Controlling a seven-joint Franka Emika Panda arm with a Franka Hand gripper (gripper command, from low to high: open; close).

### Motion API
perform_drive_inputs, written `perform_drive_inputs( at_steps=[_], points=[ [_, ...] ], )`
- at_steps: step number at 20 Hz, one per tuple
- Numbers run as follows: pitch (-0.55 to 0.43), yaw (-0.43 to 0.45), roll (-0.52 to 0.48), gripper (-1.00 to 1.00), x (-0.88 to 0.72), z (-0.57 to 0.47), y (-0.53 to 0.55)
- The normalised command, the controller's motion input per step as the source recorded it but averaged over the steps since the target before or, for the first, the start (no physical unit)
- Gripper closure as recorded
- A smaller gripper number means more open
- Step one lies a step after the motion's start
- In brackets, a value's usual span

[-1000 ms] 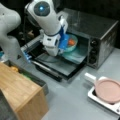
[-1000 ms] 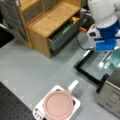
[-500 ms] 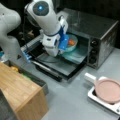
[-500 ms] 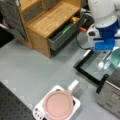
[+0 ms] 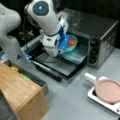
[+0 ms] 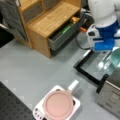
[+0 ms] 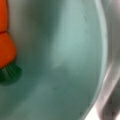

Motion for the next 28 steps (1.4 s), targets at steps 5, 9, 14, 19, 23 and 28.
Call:
perform_drive_inputs(
  at_steps=[5, 9, 14, 19, 23, 28],
  points=[
    [-0.134, 0.073, 0.0, -1.0, -0.29, -0.56, -0.28],
    [-0.129, 0.035, 0.034, -1.0, -0.26, -0.52, -0.29],
    [-0.148, 0.001, 0.051, -1.0, -0.1, -0.24, -0.14],
    [-0.118, -0.029, 0.069, -1.0, -0.01, -0.1, 0.04],
    [-0.098, -0.057, 0.066, -1.0, -0.03, -0.07, 0.12],
    [-0.083, -0.068, 0.041, -1.0, -0.05, -0.06, 0.13]
  ],
)
